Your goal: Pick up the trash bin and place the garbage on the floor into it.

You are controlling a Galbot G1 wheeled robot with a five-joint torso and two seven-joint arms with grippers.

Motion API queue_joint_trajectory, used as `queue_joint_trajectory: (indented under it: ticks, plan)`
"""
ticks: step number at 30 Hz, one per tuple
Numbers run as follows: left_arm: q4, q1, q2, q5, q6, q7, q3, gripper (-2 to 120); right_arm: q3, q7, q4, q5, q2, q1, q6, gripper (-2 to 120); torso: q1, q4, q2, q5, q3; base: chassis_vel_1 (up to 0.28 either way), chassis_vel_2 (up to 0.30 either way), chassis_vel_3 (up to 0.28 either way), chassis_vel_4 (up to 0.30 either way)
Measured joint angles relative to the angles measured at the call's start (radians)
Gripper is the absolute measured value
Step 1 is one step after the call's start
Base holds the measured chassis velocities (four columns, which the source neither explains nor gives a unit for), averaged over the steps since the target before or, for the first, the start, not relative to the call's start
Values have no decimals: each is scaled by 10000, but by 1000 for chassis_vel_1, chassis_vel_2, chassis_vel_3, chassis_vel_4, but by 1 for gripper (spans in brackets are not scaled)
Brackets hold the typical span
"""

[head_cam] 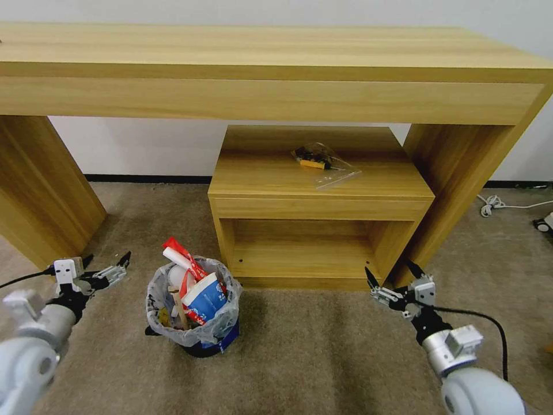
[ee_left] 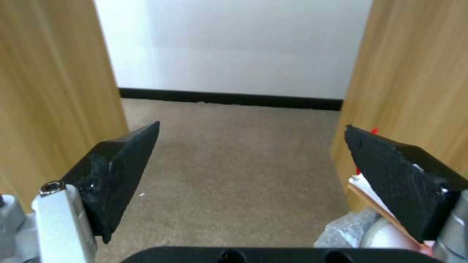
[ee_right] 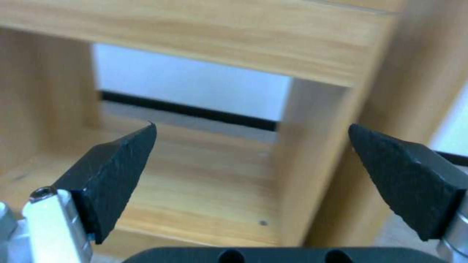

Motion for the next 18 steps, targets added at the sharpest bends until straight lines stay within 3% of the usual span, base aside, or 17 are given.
queue_joint_trajectory:
  ticks: [3, 10, 18]
  plan:
    - [-36, 37, -512, 463, -559, -333, 269, 100, -92, 717, 217, -99, 237, -306, 286, 100, 0, 2, 0, 2, 0, 0, 0, 0, 0]
    - [-336, 287, -1592, 779, -1360, -604, 786, 100, -39, 860, 1039, -288, 656, -1125, 414, 100, 0, 3, 0, 2, 0, 0, 0, 0, 0]
    - [-1182, 1216, -1797, 1122, -1497, -206, 1179, 100, 575, 467, 1552, -423, 1000, -2589, 1214, 100, -1, 2, 0, 2, 0, 0, 0, 0, 0]
